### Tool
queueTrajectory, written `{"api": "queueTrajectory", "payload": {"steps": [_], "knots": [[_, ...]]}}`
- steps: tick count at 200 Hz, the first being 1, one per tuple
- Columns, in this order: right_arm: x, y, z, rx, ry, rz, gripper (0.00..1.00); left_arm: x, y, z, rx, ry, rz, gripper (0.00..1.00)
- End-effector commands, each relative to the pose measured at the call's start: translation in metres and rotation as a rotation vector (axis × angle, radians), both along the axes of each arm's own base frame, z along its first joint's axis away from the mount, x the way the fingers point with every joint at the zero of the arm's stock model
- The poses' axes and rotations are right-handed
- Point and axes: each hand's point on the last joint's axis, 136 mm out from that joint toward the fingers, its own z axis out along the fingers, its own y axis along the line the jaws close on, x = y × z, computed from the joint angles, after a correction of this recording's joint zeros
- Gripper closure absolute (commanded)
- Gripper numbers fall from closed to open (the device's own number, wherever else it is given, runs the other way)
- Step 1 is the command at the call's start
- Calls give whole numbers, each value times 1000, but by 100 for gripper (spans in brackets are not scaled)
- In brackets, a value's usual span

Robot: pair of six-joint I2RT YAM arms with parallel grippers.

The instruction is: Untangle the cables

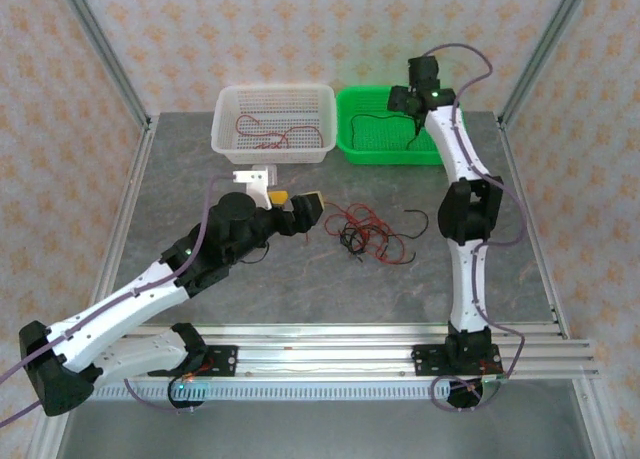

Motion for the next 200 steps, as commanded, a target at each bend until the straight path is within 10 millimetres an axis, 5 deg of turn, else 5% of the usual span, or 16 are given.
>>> {"api": "queueTrajectory", "payload": {"steps": [1,42,81,137,200], "knots": [[-23,3,53,35,-56,16,22,0,15,-5,10,41,63,3],[-68,8,108,69,-126,35,25,-2,27,-51,87,178,125,10],[-129,17,124,142,-138,74,25,-5,29,-111,182,324,144,18],[-226,29,91,214,-156,117,25,1,16,-161,241,386,115,24],[-301,40,26,384,-79,160,27,53,14,-179,499,321,136,30]]}}
